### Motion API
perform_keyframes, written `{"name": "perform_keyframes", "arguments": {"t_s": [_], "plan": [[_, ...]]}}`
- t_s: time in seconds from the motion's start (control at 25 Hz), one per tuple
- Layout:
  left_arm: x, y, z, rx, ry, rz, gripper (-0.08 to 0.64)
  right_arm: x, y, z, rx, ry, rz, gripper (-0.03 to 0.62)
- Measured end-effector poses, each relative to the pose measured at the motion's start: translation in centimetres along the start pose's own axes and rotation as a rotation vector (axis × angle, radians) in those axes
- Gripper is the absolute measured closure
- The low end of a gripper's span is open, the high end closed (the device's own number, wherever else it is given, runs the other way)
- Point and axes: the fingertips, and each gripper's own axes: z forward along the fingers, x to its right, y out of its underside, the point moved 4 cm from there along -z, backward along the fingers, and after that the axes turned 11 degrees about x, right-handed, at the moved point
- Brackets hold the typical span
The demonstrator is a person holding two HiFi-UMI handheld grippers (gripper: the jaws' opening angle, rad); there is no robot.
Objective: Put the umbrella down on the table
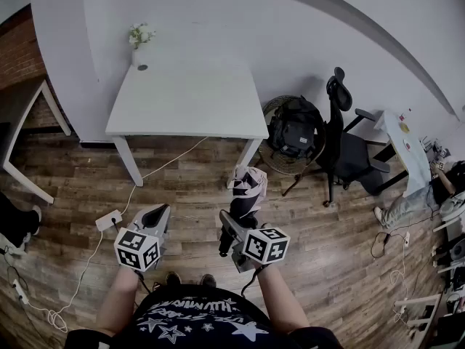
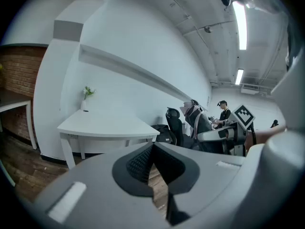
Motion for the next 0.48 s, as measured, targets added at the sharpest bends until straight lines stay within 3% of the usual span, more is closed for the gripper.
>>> {"name": "perform_keyframes", "arguments": {"t_s": [0.48], "plan": [[-1.8, 0.6, -2.2, -0.02, 0.009, -0.024, 0.557, -1.6, 1.4, 0.6, -0.026, 0.035, -0.01, 0.357]]}}
